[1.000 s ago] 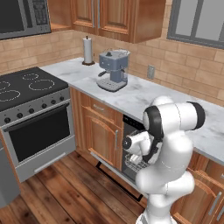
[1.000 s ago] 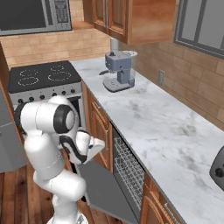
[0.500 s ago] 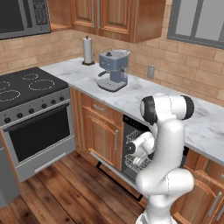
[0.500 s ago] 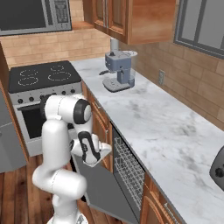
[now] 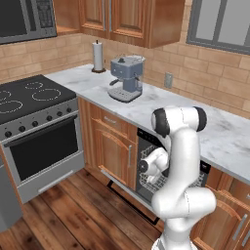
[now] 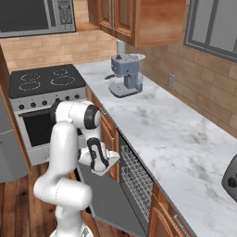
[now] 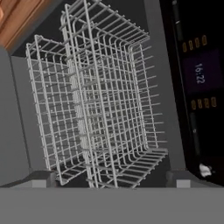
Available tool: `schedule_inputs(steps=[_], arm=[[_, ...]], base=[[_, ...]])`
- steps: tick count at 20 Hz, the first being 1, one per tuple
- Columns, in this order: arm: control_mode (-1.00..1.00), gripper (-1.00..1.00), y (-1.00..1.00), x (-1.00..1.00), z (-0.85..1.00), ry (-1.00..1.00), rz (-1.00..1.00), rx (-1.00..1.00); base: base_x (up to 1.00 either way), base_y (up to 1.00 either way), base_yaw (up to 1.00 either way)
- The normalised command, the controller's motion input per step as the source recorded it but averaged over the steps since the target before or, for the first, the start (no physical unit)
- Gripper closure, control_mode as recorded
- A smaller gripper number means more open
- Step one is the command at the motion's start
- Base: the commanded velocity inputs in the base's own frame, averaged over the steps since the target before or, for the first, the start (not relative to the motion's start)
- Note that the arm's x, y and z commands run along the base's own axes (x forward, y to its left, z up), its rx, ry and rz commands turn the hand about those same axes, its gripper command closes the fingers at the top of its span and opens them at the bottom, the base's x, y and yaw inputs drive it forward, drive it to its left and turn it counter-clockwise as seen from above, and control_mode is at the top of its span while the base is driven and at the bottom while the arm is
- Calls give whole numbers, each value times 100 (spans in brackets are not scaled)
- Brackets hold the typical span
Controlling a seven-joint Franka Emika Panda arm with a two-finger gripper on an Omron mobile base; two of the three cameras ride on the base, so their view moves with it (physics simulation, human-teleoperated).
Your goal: Open the dishwasher door and pull out the top rack.
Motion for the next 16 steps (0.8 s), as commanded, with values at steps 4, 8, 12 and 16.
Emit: schedule_inputs(steps=[4,8,12,16], arm=[[-100,-100,-12,46,-19,2,0,-1],[-100,-100,-15,50,-24,4,0,0],[-100,-100,-16,51,-35,6,0,-1],[-100,-100,-14,50,-43,6,0,-1]], base=[[0,0,0],[0,0,0],[0,0,0],[0,0,0]])
